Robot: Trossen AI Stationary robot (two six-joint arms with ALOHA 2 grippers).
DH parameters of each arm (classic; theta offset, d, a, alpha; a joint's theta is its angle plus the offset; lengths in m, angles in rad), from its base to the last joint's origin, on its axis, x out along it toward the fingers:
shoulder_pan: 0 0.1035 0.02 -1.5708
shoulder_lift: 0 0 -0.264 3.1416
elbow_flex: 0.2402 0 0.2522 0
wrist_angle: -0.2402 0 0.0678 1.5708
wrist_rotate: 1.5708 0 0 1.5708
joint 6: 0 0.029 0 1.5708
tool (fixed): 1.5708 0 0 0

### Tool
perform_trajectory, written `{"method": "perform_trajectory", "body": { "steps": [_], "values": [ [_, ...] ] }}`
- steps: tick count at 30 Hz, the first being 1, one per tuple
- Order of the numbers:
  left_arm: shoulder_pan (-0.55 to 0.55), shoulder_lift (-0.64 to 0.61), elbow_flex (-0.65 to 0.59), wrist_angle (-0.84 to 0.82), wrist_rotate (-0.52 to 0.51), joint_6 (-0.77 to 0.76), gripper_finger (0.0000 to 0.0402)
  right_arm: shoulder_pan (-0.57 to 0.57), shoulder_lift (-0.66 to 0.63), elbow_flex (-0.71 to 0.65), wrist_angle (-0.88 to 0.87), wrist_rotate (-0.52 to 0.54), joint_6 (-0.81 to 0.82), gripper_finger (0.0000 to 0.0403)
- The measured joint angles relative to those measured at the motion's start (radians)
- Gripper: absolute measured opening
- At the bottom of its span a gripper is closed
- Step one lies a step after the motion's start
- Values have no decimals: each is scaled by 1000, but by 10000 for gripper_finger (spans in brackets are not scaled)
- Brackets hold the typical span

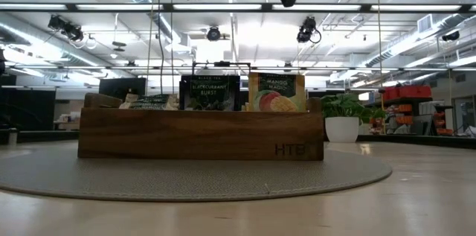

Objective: Pick & Place Tea
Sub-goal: Put the brown tea bag into the left section of the wooden organizer

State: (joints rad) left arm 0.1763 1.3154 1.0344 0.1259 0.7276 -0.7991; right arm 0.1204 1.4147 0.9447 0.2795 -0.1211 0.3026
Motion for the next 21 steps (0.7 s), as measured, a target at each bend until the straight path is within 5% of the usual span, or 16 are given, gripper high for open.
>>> {"method": "perform_trajectory", "body": {
  "steps": [7, 21],
  "values": [
    [30, -17, 0, -134, 11, 90, 156, 20, -68, 0, -129, 62, 50, 1],
    [30, -15, 0, -201, -85, 173, 138, 10, -104, 0, -216, 184, 186, 0]
  ]
}}
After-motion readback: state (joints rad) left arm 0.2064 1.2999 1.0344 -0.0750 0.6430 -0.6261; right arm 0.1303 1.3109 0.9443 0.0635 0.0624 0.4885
